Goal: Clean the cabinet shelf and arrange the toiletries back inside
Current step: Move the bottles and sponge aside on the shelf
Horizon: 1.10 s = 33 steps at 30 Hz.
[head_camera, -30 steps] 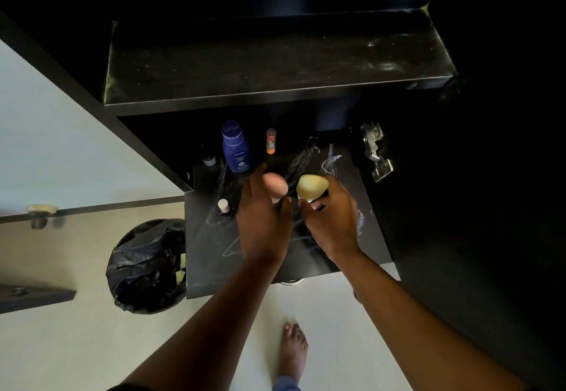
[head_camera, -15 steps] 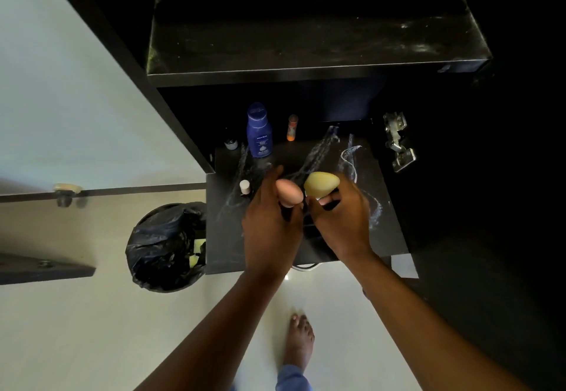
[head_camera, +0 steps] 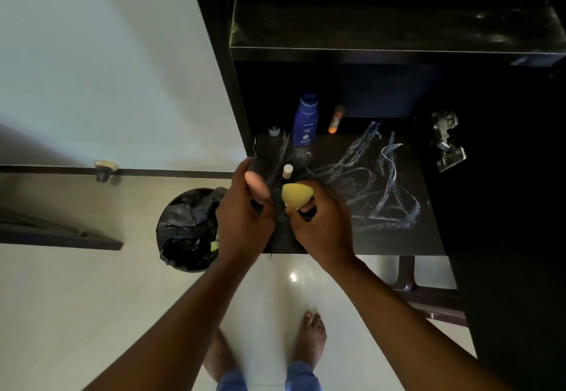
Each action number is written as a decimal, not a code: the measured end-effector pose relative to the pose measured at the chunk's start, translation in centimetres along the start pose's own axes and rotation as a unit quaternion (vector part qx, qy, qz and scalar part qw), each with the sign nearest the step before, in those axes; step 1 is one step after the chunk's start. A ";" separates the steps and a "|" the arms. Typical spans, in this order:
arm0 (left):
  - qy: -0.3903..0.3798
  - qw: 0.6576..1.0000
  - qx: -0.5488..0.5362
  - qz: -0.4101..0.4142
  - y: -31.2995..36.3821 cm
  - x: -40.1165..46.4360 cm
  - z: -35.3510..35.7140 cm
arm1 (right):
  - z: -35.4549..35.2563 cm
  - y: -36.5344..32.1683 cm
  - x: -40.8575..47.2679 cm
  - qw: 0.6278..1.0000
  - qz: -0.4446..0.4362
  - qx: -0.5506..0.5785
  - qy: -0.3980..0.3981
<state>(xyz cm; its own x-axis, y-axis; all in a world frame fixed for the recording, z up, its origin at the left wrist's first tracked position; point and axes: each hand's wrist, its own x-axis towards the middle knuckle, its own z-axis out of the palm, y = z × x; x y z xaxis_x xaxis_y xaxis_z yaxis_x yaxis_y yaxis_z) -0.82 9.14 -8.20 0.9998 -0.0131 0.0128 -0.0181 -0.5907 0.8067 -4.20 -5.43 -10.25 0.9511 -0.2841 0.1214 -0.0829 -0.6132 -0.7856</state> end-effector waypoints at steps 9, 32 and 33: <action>-0.011 0.999 0.026 0.024 -1.7 3.5 -0.1 | 2.5 -0.6 0.0 0.999 -0.010 -0.029 0.019; -0.024 0.998 -0.017 -0.057 -2.4 -1.1 -0.3 | -1.2 0.6 6.7 0.991 -0.035 0.003 -0.131; -0.031 0.998 -0.011 -0.058 -2.4 -1.2 -0.2 | -1.1 0.6 7.0 0.989 -0.041 0.000 -0.144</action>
<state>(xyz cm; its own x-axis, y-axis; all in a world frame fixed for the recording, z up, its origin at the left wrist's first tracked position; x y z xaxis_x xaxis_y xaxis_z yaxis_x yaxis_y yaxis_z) -1.93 10.69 -10.00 0.9930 0.0038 -0.1180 0.0988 -0.5732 0.8134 2.12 -8.61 -9.24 0.9999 -0.0112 0.0070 -0.0015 -0.6248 -0.7808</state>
